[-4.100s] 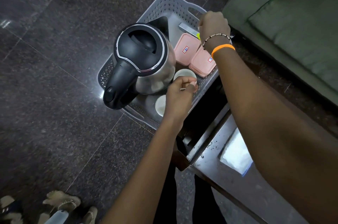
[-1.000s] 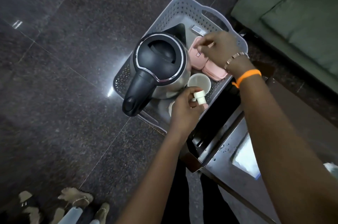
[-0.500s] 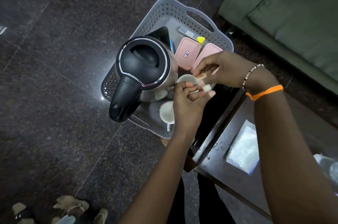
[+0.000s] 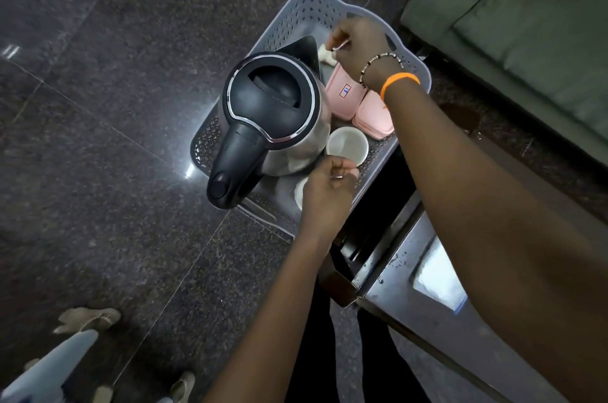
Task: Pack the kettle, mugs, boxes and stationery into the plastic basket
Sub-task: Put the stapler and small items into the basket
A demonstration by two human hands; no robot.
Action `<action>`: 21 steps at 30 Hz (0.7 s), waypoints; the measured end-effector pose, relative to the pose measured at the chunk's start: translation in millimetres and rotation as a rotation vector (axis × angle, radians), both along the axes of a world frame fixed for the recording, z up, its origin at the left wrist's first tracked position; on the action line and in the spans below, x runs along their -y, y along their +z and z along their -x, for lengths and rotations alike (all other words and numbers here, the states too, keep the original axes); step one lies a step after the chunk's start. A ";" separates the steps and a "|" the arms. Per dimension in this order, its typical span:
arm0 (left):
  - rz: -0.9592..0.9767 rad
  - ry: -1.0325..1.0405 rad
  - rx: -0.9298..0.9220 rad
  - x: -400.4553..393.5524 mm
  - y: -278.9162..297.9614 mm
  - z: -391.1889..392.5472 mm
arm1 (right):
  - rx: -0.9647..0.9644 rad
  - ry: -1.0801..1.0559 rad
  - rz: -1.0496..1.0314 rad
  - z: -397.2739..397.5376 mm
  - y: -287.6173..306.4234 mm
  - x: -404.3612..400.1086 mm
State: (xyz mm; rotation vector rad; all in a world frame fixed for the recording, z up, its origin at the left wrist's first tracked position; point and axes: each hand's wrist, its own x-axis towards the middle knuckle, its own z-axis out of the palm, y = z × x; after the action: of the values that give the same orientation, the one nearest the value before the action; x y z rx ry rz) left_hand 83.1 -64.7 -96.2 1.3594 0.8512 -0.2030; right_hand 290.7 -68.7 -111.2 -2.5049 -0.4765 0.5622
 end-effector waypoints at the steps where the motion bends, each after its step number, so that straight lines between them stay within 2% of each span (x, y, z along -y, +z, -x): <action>1: -0.004 0.008 0.000 -0.6 1.3 -0.7 | -0.001 -0.033 -0.042 4.6 4.0 4.8; 7: -0.020 0.084 0.016 7.7 7.6 -0.6 | -0.092 -0.146 -0.257 57.2 30.7 59.3; 12: -0.050 0.083 0.038 35.5 13.8 4.8 | -0.167 -0.359 -0.340 112.9 43.1 123.2; 21: -0.081 -0.134 0.092 168.6 29.1 34.9 | -0.283 -0.629 -0.375 224.8 46.5 286.9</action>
State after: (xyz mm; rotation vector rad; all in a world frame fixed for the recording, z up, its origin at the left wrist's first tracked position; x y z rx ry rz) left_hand 48.2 -233.3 -67.1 1.4918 0.6987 -0.2103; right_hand 66.0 -355.5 -64.7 -2.0144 0.2885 0.5007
